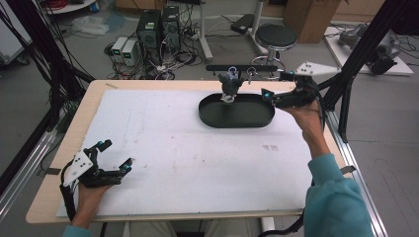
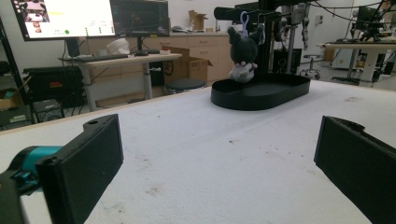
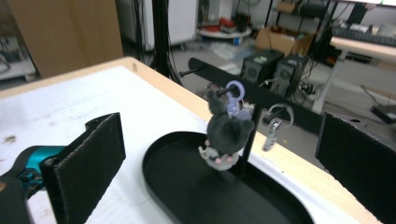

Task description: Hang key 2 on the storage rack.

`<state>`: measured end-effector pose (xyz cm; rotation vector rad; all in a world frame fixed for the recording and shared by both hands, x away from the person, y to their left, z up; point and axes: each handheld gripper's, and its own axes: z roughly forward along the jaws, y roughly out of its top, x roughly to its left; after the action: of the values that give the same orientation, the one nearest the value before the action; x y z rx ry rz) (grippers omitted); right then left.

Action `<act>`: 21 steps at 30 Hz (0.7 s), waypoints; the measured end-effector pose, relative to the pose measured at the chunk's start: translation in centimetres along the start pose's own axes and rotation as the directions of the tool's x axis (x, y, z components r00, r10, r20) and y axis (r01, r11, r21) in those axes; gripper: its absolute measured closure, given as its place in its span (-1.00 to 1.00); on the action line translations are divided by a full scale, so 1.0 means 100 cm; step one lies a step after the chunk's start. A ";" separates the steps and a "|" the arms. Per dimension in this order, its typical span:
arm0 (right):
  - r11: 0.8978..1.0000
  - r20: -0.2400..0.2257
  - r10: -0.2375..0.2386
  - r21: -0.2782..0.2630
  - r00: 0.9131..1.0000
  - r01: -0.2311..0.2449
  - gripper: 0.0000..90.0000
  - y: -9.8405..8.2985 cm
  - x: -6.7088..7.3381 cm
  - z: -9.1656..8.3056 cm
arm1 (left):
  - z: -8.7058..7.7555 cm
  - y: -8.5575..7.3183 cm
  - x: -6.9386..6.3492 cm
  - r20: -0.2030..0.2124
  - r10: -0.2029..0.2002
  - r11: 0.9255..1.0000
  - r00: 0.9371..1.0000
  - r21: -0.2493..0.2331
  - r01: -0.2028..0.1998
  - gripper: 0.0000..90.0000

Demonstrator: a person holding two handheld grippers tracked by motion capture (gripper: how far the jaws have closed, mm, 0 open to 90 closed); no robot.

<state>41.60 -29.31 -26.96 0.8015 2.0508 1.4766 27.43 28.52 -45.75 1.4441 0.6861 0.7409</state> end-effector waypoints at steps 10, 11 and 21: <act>0.997 0.019 0.036 -0.069 0.999 -0.035 -0.99 -0.067 0.024 -0.033 | 0.000 0.000 0.000 -0.001 0.000 1.000 1.000 0.000 0.000 -0.96; 0.996 0.018 0.040 -0.082 0.999 -0.039 -0.99 -0.073 0.025 -0.035 | 0.000 0.000 0.000 -0.002 0.001 1.000 1.000 0.001 -0.001 -0.96; 0.980 0.011 0.063 -0.188 0.998 -0.060 -0.99 -0.130 0.040 -0.041 | 0.000 0.000 -0.001 -0.005 0.002 1.000 1.000 -0.006 -0.002 -0.96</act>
<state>33.64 -32.39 -38.32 0.8037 1.8558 1.6624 27.39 28.46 -45.76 1.4385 0.6855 0.7478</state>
